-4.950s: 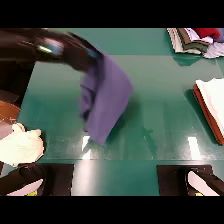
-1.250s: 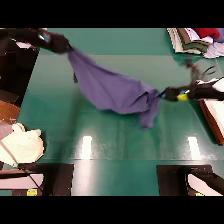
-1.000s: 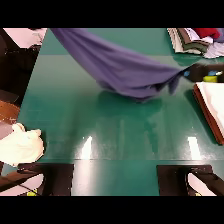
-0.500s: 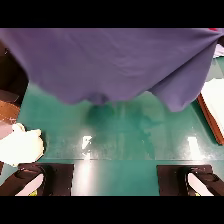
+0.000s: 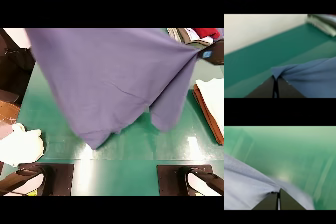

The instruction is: Fold the shirts.

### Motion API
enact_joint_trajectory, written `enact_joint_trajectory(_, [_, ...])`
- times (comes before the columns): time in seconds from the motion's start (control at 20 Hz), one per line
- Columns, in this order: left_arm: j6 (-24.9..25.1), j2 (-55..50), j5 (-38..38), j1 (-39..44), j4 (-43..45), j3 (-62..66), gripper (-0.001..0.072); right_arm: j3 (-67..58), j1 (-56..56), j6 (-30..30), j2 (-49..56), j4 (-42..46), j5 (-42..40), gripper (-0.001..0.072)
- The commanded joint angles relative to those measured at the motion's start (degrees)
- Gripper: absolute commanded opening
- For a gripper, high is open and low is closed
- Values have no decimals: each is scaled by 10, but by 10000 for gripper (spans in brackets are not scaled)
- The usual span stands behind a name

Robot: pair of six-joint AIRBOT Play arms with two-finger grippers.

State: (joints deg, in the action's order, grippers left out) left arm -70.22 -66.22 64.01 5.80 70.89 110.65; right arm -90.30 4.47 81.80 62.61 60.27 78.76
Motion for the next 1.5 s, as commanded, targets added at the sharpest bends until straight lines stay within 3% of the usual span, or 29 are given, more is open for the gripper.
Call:
enact_joint_trajectory(0.0, [-31, -64, 25, -1, 19, -3, 23, 31, 3, -18, 56, -2, -23, 16])
enact_joint_trajectory(0.3, [-33, -14, 12, -1, 10, 35, 24, -17, 8, -23, 33, -2, -38, 16])
enact_joint_trajectory(0.65, [-33, 138, 2, -1, -27, 52, 24, -65, 8, -24, -113, 0, -23, 16])
enact_joint_trajectory(0.95, [-37, 204, -32, -1, -68, 84, 23, -65, 8, -6, -189, 74, 35, 16])
enact_joint_trajectory(1.2, [-49, 150, -7, -1, 13, 30, 24, -64, 8, 9, -97, 69, 116, 16])
enact_joint_trajectory(1.45, [-47, -13, 37, -1, 83, -68, 24, -45, 8, 9, 87, 69, 144, 16])
